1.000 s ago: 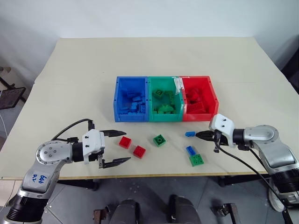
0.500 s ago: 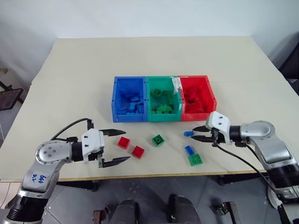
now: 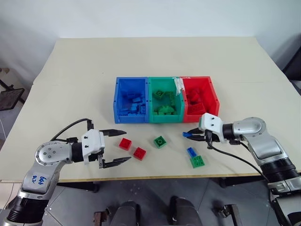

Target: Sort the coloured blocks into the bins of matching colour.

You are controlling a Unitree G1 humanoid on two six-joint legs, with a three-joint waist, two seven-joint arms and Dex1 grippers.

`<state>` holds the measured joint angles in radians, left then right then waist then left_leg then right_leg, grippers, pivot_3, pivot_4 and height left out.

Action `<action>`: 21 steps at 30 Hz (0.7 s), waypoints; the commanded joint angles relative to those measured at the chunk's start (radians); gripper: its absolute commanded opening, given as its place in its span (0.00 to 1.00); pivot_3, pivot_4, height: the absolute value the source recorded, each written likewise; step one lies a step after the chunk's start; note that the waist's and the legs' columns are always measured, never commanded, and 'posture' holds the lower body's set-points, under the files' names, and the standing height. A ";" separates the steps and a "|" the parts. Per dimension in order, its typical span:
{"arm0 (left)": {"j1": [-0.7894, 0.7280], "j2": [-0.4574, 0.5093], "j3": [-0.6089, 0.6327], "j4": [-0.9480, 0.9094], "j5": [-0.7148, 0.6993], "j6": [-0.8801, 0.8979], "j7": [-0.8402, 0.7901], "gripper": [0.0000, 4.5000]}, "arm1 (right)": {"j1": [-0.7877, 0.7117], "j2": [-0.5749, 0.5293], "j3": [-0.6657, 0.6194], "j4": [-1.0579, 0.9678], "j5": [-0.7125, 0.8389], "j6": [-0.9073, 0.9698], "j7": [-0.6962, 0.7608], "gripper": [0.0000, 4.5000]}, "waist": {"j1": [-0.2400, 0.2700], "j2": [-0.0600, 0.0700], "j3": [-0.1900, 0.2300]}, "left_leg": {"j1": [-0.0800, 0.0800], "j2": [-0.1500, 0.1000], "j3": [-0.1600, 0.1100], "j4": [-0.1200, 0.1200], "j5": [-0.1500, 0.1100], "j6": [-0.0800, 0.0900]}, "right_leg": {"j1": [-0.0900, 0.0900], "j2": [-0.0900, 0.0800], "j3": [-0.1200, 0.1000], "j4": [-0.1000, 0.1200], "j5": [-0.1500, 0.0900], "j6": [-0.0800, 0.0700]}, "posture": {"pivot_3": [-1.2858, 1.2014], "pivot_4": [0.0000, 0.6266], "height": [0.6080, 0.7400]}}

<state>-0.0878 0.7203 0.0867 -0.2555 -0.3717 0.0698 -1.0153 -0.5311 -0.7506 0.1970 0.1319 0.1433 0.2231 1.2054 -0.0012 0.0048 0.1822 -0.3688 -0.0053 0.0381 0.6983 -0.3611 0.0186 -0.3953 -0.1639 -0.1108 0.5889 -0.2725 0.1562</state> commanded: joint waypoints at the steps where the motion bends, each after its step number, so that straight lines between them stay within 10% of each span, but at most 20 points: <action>1: 0.015 -0.016 0.083 0.021 -0.034 0.003 0.051 1.00 | -0.053 0.042 -0.061 -0.152 0.149 0.133 0.017 0.10 | -0.002 0.000 0.000 | 0.000 0.000 -0.001 0.000 0.000 0.000 | 0.000 0.000 0.000 0.000 0.000 0.000 | 0.52 0.24 1.00; 7: 0.070 0.010 0.231 0.090 -0.034 0.016 0.109 1.00 | -0.258 0.243 -0.029 -0.134 0.162 0.295 -0.161 0.10 | -0.012 0.001 0.000 | 0.001 0.001 -0.003 0.000 0.000 -0.001 | -0.003 0.000 0.000 0.002 0.001 -0.001 | 0.52 0.24 1.00; 16: 0.133 0.004 0.263 0.013 -0.058 0.048 0.123 1.00 | -0.606 0.530 0.079 0.406 -0.107 0.024 -0.452 0.10 | -0.025 0.001 0.000 | -0.003 -0.001 -0.002 -0.001 -0.002 -0.003 | -0.013 0.000 -0.001 0.011 0.001 -0.002 | 0.52 0.24 1.00; 21: 0.134 -0.015 0.229 -0.061 -0.066 0.093 0.147 1.00 | -0.622 0.550 0.041 0.453 -0.070 -0.026 -0.372 0.48 | -0.034 0.001 0.000 | -0.002 0.000 -0.003 -0.002 -0.002 -0.003 | -0.014 0.001 -0.001 0.012 0.002 -0.002 | 0.52 0.24 1.00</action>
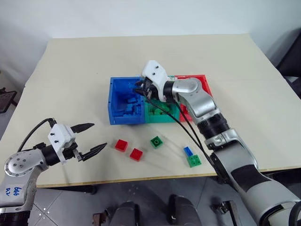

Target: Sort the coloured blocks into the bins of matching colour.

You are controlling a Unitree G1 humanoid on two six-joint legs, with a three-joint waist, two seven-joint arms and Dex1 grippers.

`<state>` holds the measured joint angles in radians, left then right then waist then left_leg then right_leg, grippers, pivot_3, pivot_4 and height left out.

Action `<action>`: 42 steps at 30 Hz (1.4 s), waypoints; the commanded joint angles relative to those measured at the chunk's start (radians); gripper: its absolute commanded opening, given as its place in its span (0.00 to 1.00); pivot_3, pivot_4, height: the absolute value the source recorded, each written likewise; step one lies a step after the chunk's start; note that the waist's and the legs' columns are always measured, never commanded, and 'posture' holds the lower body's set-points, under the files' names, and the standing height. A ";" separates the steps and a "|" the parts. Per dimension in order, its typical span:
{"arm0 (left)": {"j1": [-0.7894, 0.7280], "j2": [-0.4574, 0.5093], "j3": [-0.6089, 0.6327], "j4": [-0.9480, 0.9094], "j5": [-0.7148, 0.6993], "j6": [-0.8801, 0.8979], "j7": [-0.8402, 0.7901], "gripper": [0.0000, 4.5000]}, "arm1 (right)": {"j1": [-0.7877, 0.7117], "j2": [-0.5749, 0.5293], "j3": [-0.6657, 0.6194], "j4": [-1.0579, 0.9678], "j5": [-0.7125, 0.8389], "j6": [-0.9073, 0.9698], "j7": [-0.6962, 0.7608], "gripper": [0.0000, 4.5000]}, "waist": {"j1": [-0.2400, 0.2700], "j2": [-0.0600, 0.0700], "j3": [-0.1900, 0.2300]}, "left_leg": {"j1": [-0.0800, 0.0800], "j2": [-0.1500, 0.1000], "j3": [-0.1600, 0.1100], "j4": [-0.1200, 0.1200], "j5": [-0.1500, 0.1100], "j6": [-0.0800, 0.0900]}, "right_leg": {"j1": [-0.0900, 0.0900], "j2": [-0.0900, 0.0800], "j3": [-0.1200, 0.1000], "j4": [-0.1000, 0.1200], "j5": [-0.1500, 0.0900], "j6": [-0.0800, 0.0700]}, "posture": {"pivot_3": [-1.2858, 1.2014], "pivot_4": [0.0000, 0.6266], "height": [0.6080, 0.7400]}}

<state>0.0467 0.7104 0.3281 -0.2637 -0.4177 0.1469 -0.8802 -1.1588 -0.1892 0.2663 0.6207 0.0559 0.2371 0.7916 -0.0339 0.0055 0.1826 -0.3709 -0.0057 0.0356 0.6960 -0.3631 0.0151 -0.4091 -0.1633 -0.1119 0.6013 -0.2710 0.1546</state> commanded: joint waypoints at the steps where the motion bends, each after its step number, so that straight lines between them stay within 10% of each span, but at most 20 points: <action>1: -0.005 -0.005 -0.019 -0.061 -0.021 0.023 0.013 1.00 | 0.018 -0.023 -0.035 -0.061 0.027 -0.043 0.062 0.55 | -0.002 0.000 0.000 | 0.000 0.000 0.000 0.000 0.000 0.000 | 0.000 0.000 0.000 0.000 0.000 0.000 | 0.52 0.24 1.00; 7: -0.066 0.011 -0.053 -0.059 -0.025 0.049 -0.003 1.00 | 0.196 -0.174 -0.116 -0.340 0.144 -0.041 0.241 1.00 | 0.008 0.000 0.000 | 0.000 0.000 0.001 0.000 0.000 0.000 | 0.000 0.000 -0.001 0.000 0.000 0.000 | 0.52 0.24 1.00; 16: -0.281 -0.007 -0.253 0.022 0.034 -0.018 -0.110 1.00 | 0.727 -0.592 -0.447 -0.737 0.382 0.005 0.435 1.00 | 0.027 0.000 0.000 | 0.002 0.000 0.010 0.001 -0.001 0.002 | 0.007 0.001 -0.005 -0.010 0.000 0.000 | 0.52 0.24 1.00; 24: -0.372 -0.052 -0.424 0.017 0.020 -0.011 -0.235 1.00 | 1.176 -0.793 -0.730 -0.635 0.285 -0.189 0.511 1.00 | 0.061 0.000 0.000 | 0.002 0.000 0.015 0.003 -0.002 0.004 | 0.009 0.000 -0.004 -0.012 0.001 -0.001 | 0.52 0.24 1.00; 30: -0.377 -0.064 -0.424 0.011 0.019 -0.014 -0.247 1.00 | 1.202 -0.810 -0.762 -0.600 0.310 -0.195 0.493 1.00 | 0.046 0.000 0.001 | 0.009 0.002 0.018 0.003 -0.002 0.005 | 0.014 0.001 -0.001 -0.014 0.003 -0.002 | 0.52 0.24 1.00; 42: -0.265 -0.004 -0.337 -0.022 0.033 -0.037 -0.209 1.00 | 0.784 -0.837 -0.247 -0.945 0.335 0.489 0.352 1.00 | 0.050 0.001 0.001 | 0.010 0.006 0.012 0.004 -0.003 0.006 | 0.014 -0.002 0.001 -0.017 0.003 -0.002 | 0.52 0.24 1.00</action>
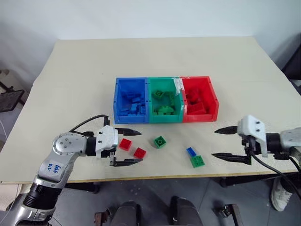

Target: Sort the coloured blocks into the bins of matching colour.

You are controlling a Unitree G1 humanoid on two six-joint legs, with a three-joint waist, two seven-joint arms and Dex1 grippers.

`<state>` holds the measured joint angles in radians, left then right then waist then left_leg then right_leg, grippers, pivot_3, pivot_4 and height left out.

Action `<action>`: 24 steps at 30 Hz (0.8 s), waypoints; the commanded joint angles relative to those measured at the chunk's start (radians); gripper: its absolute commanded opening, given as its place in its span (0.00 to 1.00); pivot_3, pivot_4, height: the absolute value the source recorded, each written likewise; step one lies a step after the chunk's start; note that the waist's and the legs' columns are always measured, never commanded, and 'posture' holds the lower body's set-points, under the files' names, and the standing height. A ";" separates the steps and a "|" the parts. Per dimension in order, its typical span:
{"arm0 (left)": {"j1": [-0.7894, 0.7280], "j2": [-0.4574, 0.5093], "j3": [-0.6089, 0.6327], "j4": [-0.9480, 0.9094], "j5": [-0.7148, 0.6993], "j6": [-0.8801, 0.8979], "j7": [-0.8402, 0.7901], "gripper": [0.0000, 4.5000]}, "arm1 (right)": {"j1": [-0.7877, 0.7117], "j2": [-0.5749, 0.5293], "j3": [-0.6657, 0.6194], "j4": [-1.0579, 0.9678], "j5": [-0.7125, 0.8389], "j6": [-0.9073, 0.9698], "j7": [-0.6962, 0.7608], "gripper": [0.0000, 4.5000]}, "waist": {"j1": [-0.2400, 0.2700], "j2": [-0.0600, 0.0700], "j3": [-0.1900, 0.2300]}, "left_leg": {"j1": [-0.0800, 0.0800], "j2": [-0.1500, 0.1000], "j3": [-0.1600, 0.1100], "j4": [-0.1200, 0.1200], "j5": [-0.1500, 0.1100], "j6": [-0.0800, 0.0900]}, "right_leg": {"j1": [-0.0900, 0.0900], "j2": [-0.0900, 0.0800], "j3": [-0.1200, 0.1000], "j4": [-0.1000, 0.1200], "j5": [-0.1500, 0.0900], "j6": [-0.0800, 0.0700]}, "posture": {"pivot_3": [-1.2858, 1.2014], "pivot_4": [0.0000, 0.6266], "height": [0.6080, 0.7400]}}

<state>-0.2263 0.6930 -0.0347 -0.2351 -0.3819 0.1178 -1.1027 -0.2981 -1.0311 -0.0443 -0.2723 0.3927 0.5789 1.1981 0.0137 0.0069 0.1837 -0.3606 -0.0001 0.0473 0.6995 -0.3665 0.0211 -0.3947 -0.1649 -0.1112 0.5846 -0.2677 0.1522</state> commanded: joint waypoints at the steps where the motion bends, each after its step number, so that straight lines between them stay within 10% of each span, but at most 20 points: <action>1: 0.020 0.019 0.031 -0.058 -0.003 -0.009 0.013 1.00 | -0.114 0.014 0.099 -0.059 -0.011 0.203 -0.082 1.00 | 0.007 0.000 0.000 | 0.000 0.000 0.000 0.000 0.000 0.000 | 0.000 0.000 0.000 0.000 0.000 0.000 | 0.52 0.24 1.00; 8: 0.083 0.035 0.056 -0.111 -0.010 -0.006 0.031 1.00 | -0.221 0.096 0.213 -0.187 0.041 0.567 -0.232 1.00 | 0.013 0.000 0.000 | -0.011 -0.003 -0.006 0.000 -0.001 -0.001 | -0.010 0.000 -0.006 0.004 0.000 0.000 | 0.52 0.24 1.00; 24: 0.057 0.033 0.040 -0.114 -0.019 -0.007 0.013 1.00 | -0.169 0.119 0.246 -0.239 0.068 0.708 -0.371 0.96 | 0.010 0.000 0.000 | -0.010 -0.004 -0.001 0.001 0.000 -0.001 | -0.010 0.000 -0.006 0.005 0.000 0.000 | 0.52 0.24 1.00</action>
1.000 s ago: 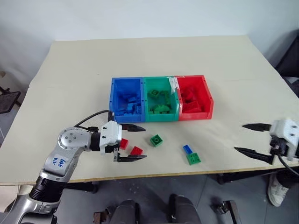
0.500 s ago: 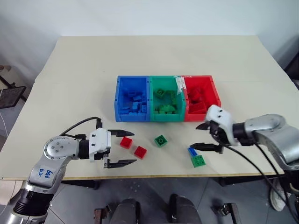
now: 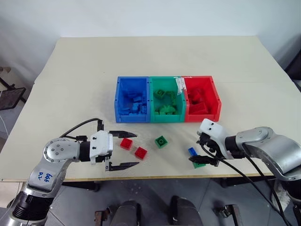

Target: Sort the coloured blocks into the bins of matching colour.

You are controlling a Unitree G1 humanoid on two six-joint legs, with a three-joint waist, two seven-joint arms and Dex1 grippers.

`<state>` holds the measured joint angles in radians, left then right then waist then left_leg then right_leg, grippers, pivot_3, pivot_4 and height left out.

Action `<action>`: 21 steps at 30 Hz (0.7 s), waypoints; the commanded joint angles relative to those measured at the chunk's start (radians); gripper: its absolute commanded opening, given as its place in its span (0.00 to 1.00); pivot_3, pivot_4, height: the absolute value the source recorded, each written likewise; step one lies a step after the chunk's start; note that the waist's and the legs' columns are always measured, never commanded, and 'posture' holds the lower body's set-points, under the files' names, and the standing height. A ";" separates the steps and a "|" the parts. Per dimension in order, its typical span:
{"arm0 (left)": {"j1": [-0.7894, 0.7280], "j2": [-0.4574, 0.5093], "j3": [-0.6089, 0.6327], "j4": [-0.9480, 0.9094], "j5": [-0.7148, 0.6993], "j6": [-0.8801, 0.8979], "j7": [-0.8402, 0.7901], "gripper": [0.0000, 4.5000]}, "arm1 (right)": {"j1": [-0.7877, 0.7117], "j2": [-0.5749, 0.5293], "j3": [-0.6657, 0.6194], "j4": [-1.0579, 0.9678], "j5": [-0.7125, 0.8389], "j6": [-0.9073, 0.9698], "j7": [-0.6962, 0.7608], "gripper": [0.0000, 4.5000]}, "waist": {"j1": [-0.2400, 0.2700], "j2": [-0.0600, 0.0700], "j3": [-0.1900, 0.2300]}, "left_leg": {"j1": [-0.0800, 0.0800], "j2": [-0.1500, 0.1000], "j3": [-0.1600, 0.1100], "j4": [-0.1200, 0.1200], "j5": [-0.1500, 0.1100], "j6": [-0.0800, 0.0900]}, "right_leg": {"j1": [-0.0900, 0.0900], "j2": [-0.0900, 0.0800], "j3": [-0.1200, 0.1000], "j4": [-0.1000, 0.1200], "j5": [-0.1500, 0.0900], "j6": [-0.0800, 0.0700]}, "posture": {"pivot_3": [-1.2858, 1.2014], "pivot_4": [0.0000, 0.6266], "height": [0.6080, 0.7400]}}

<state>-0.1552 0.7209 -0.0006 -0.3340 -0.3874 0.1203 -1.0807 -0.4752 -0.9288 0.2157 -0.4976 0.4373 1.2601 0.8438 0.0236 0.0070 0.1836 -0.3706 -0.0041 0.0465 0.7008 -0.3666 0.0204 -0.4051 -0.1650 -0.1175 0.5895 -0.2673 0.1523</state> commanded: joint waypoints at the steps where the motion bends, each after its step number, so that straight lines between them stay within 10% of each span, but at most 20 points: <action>1: -0.019 0.004 0.005 -0.015 -0.013 -0.008 -0.010 1.00 | 0.008 0.024 -0.010 -0.013 0.025 0.032 -0.026 0.91 | 0.000 0.000 0.000 | 0.000 0.000 0.000 0.000 0.000 0.000 | 0.000 0.000 0.000 0.000 0.000 0.000 | 0.52 0.24 1.00; 12: -0.048 -0.003 -0.003 0.001 -0.007 -0.013 -0.009 1.00 | -0.033 0.081 -0.006 0.018 0.026 0.032 -0.074 0.13 | -0.003 0.000 0.000 | 0.000 0.000 0.000 0.000 0.000 0.000 | 0.000 0.000 0.000 0.000 0.000 0.000 | 0.52 0.24 1.00; 21: -0.020 -0.022 0.046 0.023 -0.019 -0.002 0.048 1.00 | -0.083 0.139 -0.083 0.069 0.058 -0.213 0.002 0.09 | -0.003 0.000 0.000 | 0.000 0.000 0.002 0.000 0.000 0.000 | 0.000 0.000 0.000 0.000 0.000 0.000 | 0.52 0.24 1.00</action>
<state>-0.1829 0.7028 0.0082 -0.3026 -0.3878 0.1200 -1.0525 -0.5237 -0.8043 0.1908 -0.4221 0.4629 1.0911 0.8280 0.0202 0.0066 0.1835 -0.3705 -0.0040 0.0489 0.7006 -0.3666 0.0204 -0.4053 -0.1644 -0.1174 0.5896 -0.2673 0.1523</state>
